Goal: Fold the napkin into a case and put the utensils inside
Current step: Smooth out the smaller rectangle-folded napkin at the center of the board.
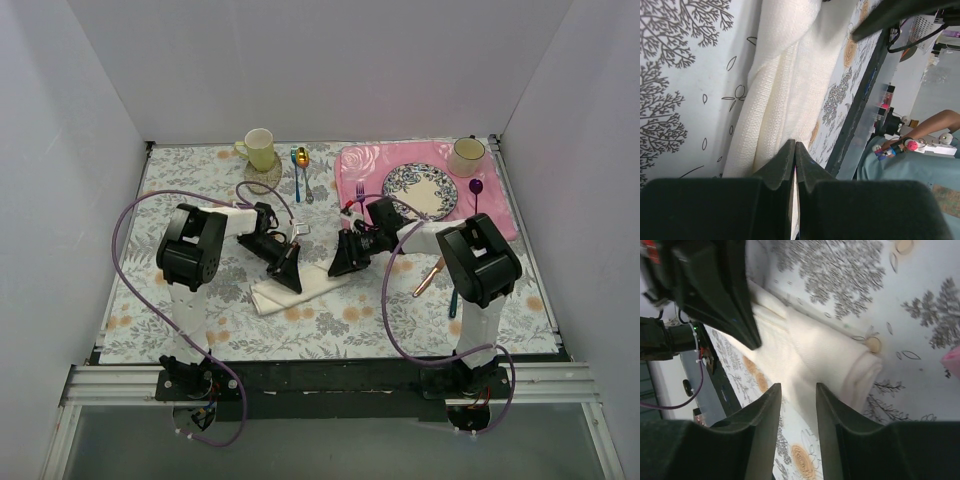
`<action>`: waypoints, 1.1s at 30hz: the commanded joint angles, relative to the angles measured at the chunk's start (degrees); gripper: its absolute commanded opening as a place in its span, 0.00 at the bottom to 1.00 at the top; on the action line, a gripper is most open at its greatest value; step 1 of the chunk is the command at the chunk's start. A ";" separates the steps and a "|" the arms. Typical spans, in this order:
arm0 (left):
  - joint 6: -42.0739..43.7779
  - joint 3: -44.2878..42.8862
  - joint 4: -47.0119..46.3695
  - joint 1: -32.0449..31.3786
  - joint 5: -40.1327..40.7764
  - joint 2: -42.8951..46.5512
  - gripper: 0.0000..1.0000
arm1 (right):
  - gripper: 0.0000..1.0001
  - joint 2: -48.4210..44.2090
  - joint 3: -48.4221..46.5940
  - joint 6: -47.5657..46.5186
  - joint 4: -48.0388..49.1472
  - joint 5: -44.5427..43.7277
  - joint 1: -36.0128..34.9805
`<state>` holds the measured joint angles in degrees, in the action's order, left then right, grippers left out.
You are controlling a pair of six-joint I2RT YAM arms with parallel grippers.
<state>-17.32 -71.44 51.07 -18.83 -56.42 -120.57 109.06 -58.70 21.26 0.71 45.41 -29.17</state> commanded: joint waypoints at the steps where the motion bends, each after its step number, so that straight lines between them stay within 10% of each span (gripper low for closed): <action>1: 3.96 -1.06 -2.47 1.25 10.81 -2.21 0.00 | 0.40 5.10 2.44 -0.16 -0.62 -1.64 0.08; 9: 5.45 -4.76 2.27 4.50 1.94 6.48 0.20 | 0.36 6.26 4.99 -0.07 -2.56 -5.24 0.51; 24: 2.12 1.65 -0.97 10.30 6.84 4.30 0.13 | 0.34 7.22 3.85 -1.83 -4.40 -7.35 0.52; 33: 3.18 0.42 -9.04 10.74 6.94 16.94 0.40 | 0.34 7.31 3.77 -3.94 -4.84 -8.05 0.43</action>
<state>-14.94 -70.11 50.39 -8.23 -52.07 -113.19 112.25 -56.90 22.39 3.79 47.97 -28.40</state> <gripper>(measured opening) 0.354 0.336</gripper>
